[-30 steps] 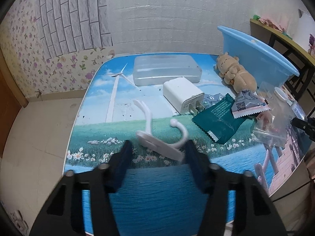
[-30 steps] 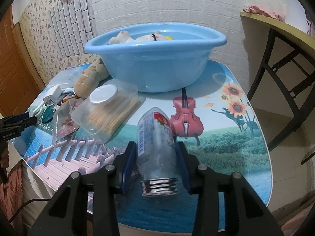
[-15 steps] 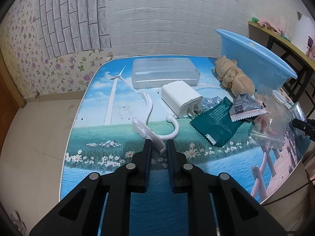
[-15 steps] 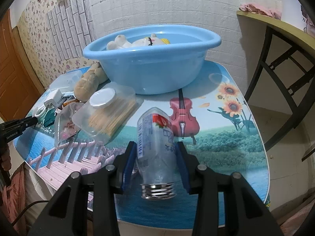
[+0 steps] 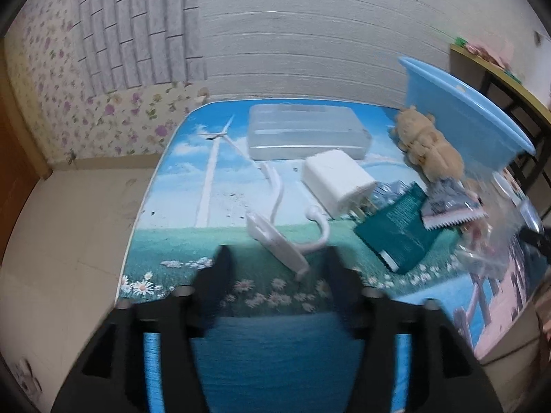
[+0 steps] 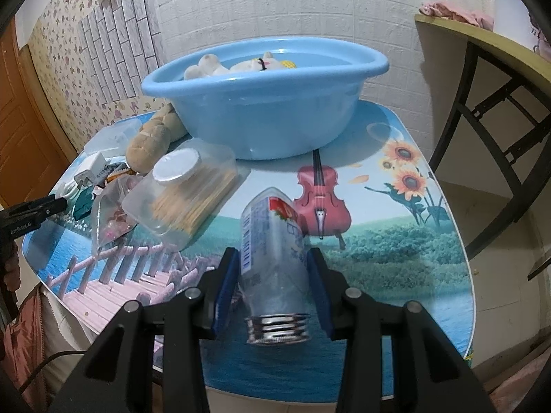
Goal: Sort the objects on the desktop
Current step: 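Lift the hook with left gripper while right gripper lifts the bottle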
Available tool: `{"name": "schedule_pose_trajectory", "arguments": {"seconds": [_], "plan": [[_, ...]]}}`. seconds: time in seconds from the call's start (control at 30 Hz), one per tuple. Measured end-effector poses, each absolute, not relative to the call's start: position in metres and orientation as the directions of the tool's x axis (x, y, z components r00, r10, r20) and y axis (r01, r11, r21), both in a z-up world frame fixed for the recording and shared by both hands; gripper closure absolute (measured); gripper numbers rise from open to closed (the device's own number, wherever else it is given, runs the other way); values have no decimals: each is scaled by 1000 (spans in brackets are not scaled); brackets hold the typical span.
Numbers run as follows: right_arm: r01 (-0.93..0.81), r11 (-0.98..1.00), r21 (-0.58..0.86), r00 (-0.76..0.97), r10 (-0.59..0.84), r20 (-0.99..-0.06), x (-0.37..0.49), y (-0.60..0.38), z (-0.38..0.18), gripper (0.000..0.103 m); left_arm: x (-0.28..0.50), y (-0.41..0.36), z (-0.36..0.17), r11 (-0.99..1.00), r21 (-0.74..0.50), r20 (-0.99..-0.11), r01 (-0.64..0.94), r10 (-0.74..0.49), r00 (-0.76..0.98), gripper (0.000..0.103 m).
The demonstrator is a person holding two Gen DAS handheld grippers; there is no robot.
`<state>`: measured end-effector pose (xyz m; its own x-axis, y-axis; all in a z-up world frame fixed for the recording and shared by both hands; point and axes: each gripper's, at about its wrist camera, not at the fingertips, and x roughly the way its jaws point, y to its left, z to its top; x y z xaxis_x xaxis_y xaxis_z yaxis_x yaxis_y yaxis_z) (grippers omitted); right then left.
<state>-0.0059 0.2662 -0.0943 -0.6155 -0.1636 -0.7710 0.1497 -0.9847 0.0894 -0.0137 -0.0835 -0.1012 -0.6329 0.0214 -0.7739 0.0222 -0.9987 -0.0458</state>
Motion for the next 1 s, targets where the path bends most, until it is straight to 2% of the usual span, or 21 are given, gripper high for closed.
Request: {"name": "schedule_pose_trajectory", "arguments": {"seconds": [0.03, 0.1, 0.2, 0.5, 0.53, 0.63, 0.67, 1.0], "plan": [[149, -985, 90, -616, -164, -771, -5, 266, -94, 63, -15, -85, -101, -998, -60, -771, 34, 25, -636, 35], [148, -985, 91, -617, -164, -770, -5, 266, -94, 63, -20, -86, -100, -997, -72, -772, 31, 36, -635, 34], [148, -985, 90, -617, -163, -770, -6, 266, -95, 63, -29, -82, -101, -999, -34, -778, 12, 19, -628, 24], [152, -984, 89, -615, -165, -771, -7, 266, -96, 63, -40, -76, -106, -1000, -24, -788, -18, 30, -614, 21], [152, -984, 89, -614, -164, -772, -7, 266, -96, 63, -40, -76, -106, -1000, -23, -788, -17, 28, -616, 22], [152, -984, 89, -613, -164, -773, -7, 267, -96, 63, -36, -74, -104, -1000, -13, -775, -27, 28, -631, 45], [152, -984, 89, -614, -164, -772, -7, 266, -96, 63, -36, -74, -103, -1000, -14, -774, -28, 28, -633, 49], [146, -985, 89, -623, -161, -765, -6, 266, -93, 63, -26, -77, -98, -1000, -21, -771, -13, 24, -636, 49]]}}
